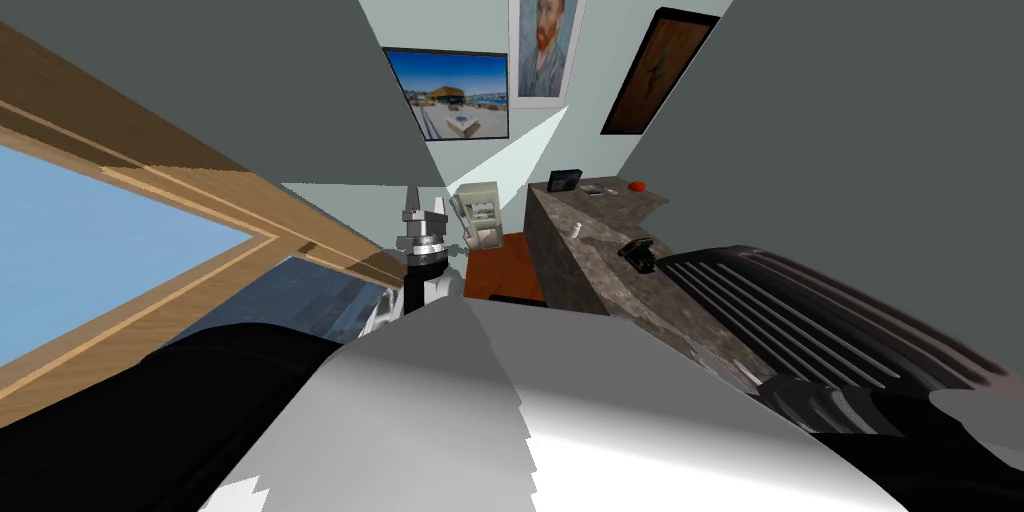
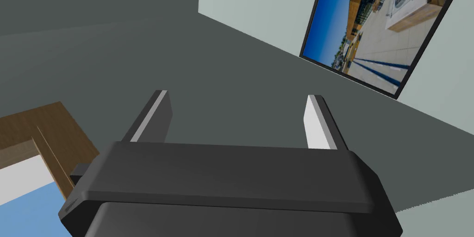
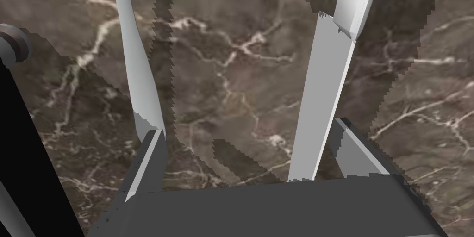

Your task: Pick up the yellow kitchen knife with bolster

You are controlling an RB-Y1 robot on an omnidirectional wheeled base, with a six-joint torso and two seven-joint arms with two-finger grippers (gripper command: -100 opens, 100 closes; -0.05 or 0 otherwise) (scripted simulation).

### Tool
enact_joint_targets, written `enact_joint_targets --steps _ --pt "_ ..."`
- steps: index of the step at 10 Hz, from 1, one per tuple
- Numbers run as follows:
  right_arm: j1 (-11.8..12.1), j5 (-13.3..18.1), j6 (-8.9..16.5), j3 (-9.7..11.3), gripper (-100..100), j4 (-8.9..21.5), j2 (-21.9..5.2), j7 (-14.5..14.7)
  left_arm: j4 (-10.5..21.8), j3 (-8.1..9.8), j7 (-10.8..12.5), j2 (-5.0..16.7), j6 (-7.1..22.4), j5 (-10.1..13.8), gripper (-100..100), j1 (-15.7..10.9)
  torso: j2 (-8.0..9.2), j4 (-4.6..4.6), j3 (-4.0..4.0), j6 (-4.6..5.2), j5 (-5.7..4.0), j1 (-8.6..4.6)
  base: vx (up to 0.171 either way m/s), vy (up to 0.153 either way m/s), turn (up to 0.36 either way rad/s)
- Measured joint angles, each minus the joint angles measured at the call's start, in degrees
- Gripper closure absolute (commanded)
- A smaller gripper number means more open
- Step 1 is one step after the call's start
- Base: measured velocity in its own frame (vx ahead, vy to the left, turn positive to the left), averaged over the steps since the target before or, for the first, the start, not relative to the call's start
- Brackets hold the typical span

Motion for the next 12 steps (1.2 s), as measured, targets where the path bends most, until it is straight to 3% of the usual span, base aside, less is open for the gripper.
enact_joint_targets --steps 7,8,12 --pt "3.0 -2.2 9.1 1.9 -100 -10.9 -4.8 -10.2 0.0 0.01 0.0 0.0 0.0 0.0 0 0.0 -0.14 -0.01 -0.06 0.07 0.00 0.03 -0.105 -0.029 0.137" --pt "3.0 -2.2 9.2 1.9 100 -11.0 -4.8 -10.5 0.0 0.01 0.0 0.0 0.0 0.0 0 0.0 -0.31 -0.05 -0.16 0.08 0.00 0.05 -0.007 -0.002 -0.003" --pt "3.0 -2.4 8.7 2.0 100 -11.3 -4.6 -10.8 0.0 0.01 0.0 0.0 0.0 0.0 0 0.0 -0.44 -0.08 -0.23 -0.03 0.00 -0.05 -0.001 0.002 -0.005"
